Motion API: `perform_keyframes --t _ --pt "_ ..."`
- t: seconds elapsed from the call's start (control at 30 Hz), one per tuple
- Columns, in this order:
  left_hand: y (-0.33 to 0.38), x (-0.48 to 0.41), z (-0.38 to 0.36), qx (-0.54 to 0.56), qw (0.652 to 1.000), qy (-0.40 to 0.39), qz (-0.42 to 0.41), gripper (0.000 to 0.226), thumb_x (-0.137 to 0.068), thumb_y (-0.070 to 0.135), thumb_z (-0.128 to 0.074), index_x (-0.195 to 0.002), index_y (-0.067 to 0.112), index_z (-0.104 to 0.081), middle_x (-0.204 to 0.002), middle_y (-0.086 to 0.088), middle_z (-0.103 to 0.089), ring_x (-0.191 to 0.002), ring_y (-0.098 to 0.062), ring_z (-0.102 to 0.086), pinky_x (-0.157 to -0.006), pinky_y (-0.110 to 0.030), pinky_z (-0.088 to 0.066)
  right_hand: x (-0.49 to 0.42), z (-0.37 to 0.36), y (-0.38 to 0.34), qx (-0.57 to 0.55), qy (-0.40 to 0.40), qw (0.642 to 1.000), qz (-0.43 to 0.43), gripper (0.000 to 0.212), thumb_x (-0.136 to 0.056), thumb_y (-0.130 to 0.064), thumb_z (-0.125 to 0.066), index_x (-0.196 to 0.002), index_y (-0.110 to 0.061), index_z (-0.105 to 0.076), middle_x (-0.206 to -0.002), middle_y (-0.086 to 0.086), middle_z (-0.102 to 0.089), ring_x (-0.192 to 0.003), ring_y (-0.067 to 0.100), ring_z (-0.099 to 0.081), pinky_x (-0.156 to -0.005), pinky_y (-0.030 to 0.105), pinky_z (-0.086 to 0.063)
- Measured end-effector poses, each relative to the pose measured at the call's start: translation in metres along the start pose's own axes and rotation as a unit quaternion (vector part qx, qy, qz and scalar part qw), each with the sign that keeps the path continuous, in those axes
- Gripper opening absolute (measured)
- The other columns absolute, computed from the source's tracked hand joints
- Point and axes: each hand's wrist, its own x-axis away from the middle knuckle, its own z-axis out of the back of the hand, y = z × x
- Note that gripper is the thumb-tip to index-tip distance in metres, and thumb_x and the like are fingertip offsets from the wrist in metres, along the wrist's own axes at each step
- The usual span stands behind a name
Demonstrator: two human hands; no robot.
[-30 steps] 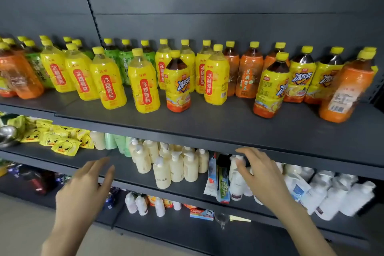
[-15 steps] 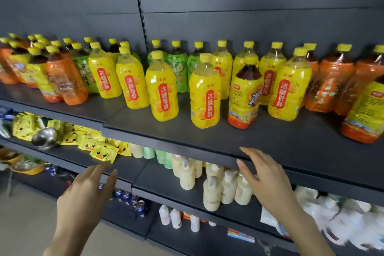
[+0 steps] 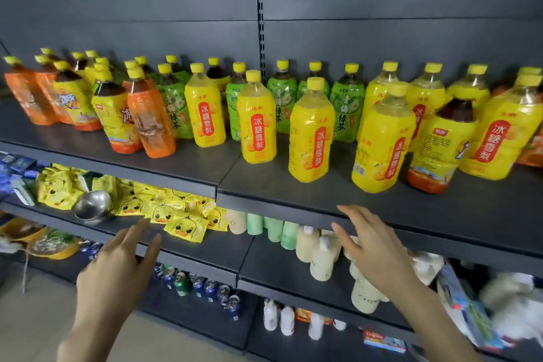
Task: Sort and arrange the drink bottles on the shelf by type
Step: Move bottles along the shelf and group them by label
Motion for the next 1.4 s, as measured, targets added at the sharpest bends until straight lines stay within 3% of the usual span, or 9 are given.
perform_keyframes --t 0.2,0.43,0.63,0.8,1.03,1.13,1.27,1.4 --pt "-0.074 -0.062 0.019 0.001 0.999 -0.022 -0.042 0.037 -0.092 0.034 -0.055 -0.126 0.021 -0.056 -0.121 -0.007 -0.061 -0.089 -0.036 -0.063 -0.062 -0.038 -0.045 -0.007 -0.031 -0.075 0.027 0.033 0.998 -0.036 0.044 -0.096 -0.041 -0.045 -0.136 -0.024 -0.045 -0.138 -0.005 -0.048 -0.123 0.019 -0.047 -0.092 0.034 -0.036" --pt "-0.137 -0.119 0.038 0.014 0.995 -0.036 -0.094 0.039 -0.092 0.04 -0.049 -0.126 0.021 -0.056 -0.122 -0.005 -0.059 -0.098 -0.031 -0.061 -0.057 -0.034 -0.04 -0.025 -0.065 -0.154 0.034 0.058 0.996 -0.056 0.045 -0.096 -0.042 -0.044 -0.137 -0.024 -0.044 -0.138 -0.005 -0.048 -0.124 0.018 -0.046 -0.092 0.033 -0.037" --pt "-0.167 -0.166 0.024 0.03 0.994 -0.042 -0.094 0.036 -0.092 0.039 -0.051 -0.123 0.02 -0.058 -0.115 -0.002 -0.062 -0.09 -0.028 -0.062 -0.06 -0.037 -0.047 -0.062 -0.101 -0.19 0.039 0.043 0.997 -0.047 0.046 -0.096 -0.043 -0.043 -0.14 -0.027 -0.04 -0.141 -0.009 -0.043 -0.126 0.015 -0.042 -0.092 0.03 -0.037" --pt "-0.182 -0.227 0.01 0.024 0.993 -0.037 -0.107 0.04 -0.094 0.041 -0.049 -0.131 0.026 -0.053 -0.12 0.004 -0.06 -0.102 -0.024 -0.06 -0.058 -0.033 -0.042 -0.119 -0.126 -0.219 0.041 0.054 0.997 -0.03 0.046 -0.096 -0.043 -0.043 -0.139 -0.027 -0.039 -0.139 -0.009 -0.044 -0.124 0.014 -0.044 -0.089 0.029 -0.037" --pt "-0.2 -0.302 0.008 0.0 0.993 -0.027 -0.116 0.042 -0.094 0.044 -0.045 -0.133 0.03 -0.048 -0.125 0.008 -0.058 -0.103 -0.021 -0.061 -0.056 -0.031 -0.042 -0.203 -0.152 -0.27 -0.012 0.064 0.998 0.014 0.045 -0.095 -0.044 -0.043 -0.138 -0.028 -0.041 -0.138 -0.009 -0.045 -0.121 0.013 -0.045 -0.087 0.03 -0.042" --pt "-0.207 -0.329 0.008 0.025 0.993 -0.019 -0.114 0.043 -0.095 0.044 -0.044 -0.135 0.029 -0.047 -0.127 0.009 -0.057 -0.112 -0.019 -0.056 -0.064 -0.034 -0.047 -0.234 -0.159 -0.293 -0.031 0.069 0.996 0.038 0.045 -0.095 -0.044 -0.044 -0.136 -0.027 -0.043 -0.136 -0.01 -0.045 -0.122 0.014 -0.045 -0.089 0.032 -0.044" --pt "-0.207 -0.359 0.002 0.06 0.99 -0.028 -0.124 0.046 -0.095 0.046 -0.043 -0.138 0.031 -0.043 -0.134 0.011 -0.051 -0.12 -0.017 -0.051 -0.078 -0.036 -0.046 -0.267 -0.161 -0.32 -0.056 0.083 0.994 0.052 0.053 -0.092 -0.05 -0.04 -0.139 -0.026 -0.04 -0.139 -0.012 -0.041 -0.124 0.008 -0.042 -0.084 0.02 -0.036" --pt "-0.196 -0.39 -0.006 0.118 0.979 -0.045 -0.163 0.061 -0.09 0.056 -0.041 -0.144 0.029 -0.031 -0.14 0.01 -0.043 -0.125 -0.017 -0.045 -0.084 -0.042 -0.047 -0.29 -0.161 -0.348 -0.115 0.101 0.988 0.034 0.067 -0.087 -0.059 -0.04 -0.146 -0.029 -0.028 -0.147 -0.009 -0.032 -0.131 0.007 -0.034 -0.099 0.025 -0.033"
